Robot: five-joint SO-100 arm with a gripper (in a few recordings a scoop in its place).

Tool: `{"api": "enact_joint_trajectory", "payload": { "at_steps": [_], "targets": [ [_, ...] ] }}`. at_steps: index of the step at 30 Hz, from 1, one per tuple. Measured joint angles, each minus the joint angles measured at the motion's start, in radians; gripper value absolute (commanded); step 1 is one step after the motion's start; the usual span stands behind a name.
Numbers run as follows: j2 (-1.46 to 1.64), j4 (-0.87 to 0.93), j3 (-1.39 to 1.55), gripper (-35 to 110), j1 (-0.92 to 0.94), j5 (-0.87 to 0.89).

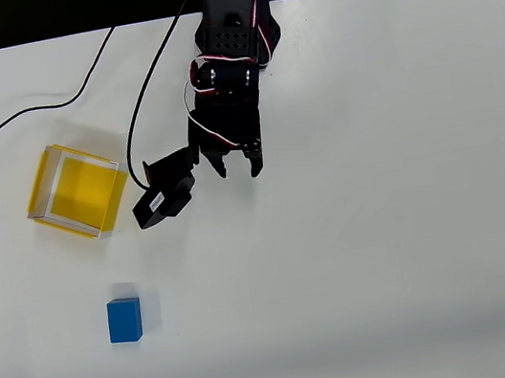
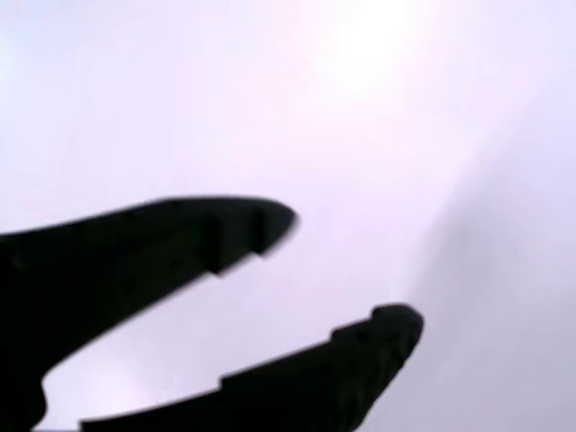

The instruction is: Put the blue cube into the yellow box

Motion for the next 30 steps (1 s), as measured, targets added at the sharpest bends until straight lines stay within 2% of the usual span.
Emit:
{"api": "enact_joint_trajectory", "payload": {
  "at_steps": [6, 14, 18, 23, 30],
  "targets": [
    [-0.334, -0.064, -0.299, 40, 0.146, -0.043],
    [-0.658, -0.321, -0.538, 40, 0.347, -0.201],
    [-0.793, -0.394, -0.643, 39, 0.422, -0.225],
    [-0.943, -0.456, -0.773, 50, 0.466, -0.227],
    [-1.104, -0.528, -0.881, 57, 0.482, -0.176]
  ]
}}
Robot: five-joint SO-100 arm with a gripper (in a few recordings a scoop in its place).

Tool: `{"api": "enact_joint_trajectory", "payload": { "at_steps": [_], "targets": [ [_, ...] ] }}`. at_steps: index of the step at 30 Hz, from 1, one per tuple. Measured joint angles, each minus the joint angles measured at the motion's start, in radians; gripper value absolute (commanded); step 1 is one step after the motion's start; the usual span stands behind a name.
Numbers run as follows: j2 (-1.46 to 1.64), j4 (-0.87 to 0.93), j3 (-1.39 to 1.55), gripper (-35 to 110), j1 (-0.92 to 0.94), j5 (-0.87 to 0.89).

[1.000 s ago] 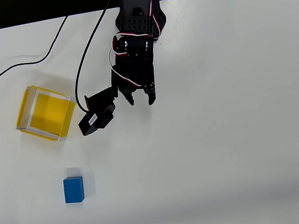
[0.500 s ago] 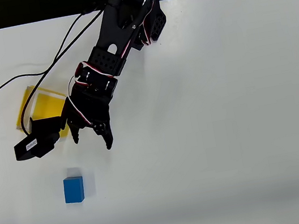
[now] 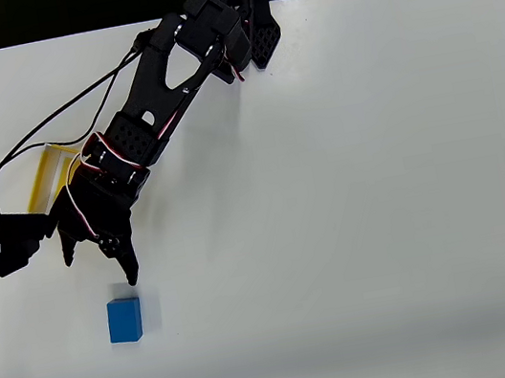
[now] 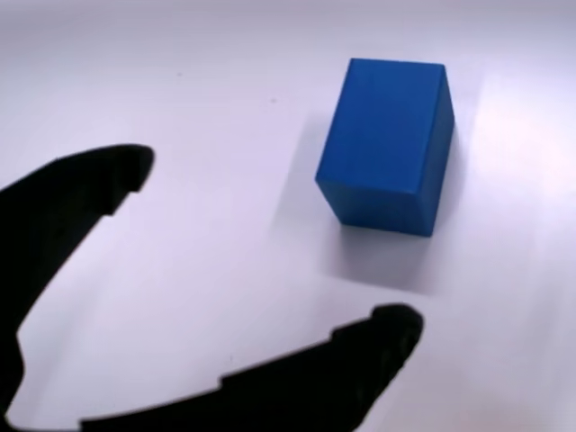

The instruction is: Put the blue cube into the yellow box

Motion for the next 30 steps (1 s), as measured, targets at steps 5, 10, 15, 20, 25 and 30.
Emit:
{"api": "enact_joint_trajectory", "payload": {
  "at_steps": [5, 10, 15, 20, 25, 30],
  "targets": [
    [-0.103, -0.08, -0.043, 58, -0.009, 0.023],
    [-0.219, -0.15, -0.078, 59, -0.025, 0.023],
    [-0.334, -0.225, -0.149, 59, -0.026, 0.014],
    [-0.419, -0.255, -0.235, 59, -0.041, 0.014],
    [-0.505, -0.261, -0.328, 59, -0.04, 0.014],
    [-0.577, -0.27, -0.405, 59, -0.061, 0.014]
  ]
}}
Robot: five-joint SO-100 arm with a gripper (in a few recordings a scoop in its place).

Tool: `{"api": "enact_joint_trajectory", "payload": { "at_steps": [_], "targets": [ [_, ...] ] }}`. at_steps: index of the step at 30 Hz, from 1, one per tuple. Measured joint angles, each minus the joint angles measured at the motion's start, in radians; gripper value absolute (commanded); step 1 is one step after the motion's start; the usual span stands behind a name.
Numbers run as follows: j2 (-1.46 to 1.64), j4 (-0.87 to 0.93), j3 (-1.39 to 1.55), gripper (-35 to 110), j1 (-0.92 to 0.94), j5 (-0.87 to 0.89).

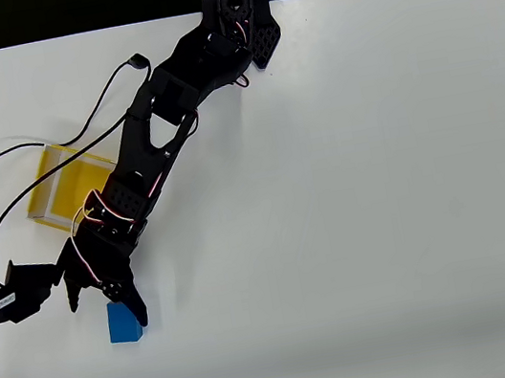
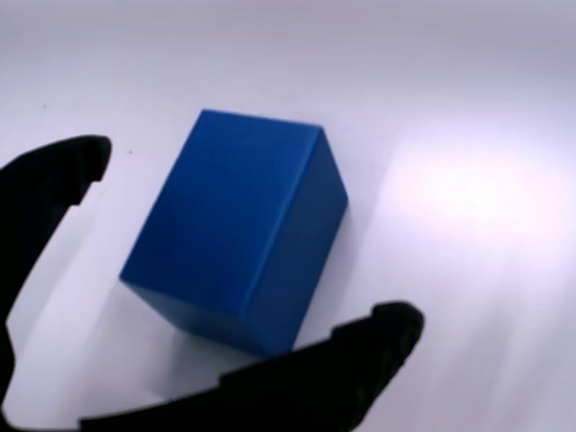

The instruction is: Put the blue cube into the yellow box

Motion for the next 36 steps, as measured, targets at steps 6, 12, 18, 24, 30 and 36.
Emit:
{"api": "enact_joint_trajectory", "payload": {
  "at_steps": [6, 12, 18, 24, 30, 36],
  "targets": [
    [-0.057, 0.026, -0.092, 59, -0.012, 0.014],
    [-0.078, 0.17, -0.158, 59, -0.018, 0.06],
    [-0.1, 0.252, -0.172, 57, -0.038, 0.08],
    [-0.146, 0.239, -0.215, 52, -0.04, 0.08],
    [-0.172, 0.206, -0.222, 44, -0.04, 0.072],
    [-0.172, 0.186, -0.224, 33, -0.04, 0.054]
  ]
}}
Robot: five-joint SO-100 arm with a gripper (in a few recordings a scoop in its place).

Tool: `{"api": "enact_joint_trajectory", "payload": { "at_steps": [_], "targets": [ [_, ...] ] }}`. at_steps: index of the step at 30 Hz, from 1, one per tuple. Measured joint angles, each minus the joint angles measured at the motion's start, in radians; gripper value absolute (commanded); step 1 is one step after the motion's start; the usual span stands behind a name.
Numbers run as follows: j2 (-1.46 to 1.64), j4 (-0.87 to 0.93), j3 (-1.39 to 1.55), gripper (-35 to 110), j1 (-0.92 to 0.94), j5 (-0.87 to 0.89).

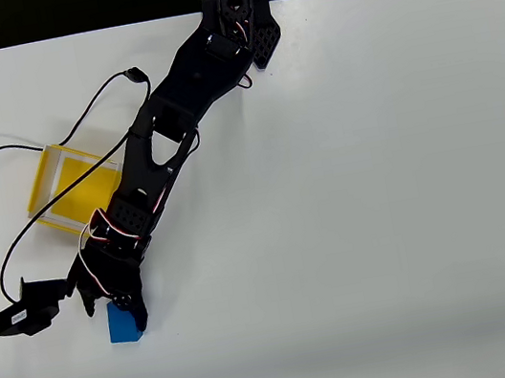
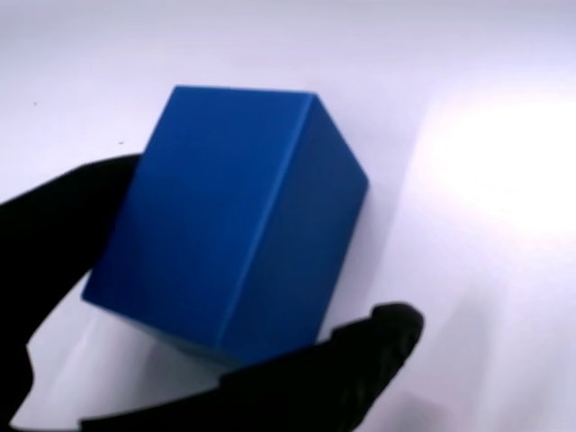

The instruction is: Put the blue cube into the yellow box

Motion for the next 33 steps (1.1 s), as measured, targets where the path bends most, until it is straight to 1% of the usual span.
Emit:
{"api": "enact_joint_trajectory", "payload": {
  "at_steps": [2, 4, 6, 12, 25, 29, 33],
  "targets": [
    [0.0, 0.0, 0.0, 24, -0.005, 0.0],
    [0.0, 0.0, 0.0, 25, -0.012, -0.003],
    [0.0, -0.008, 0.0, 21, -0.017, -0.006],
    [-0.009, -0.052, 0.0, 21, -0.017, -0.006],
    [-0.008, -0.052, 0.002, 21, -0.034, -0.009],
    [0.058, -0.046, 0.075, 21, -0.063, -0.009],
    [0.196, -0.046, 0.202, 21, -0.091, 0.008]
  ]
}}
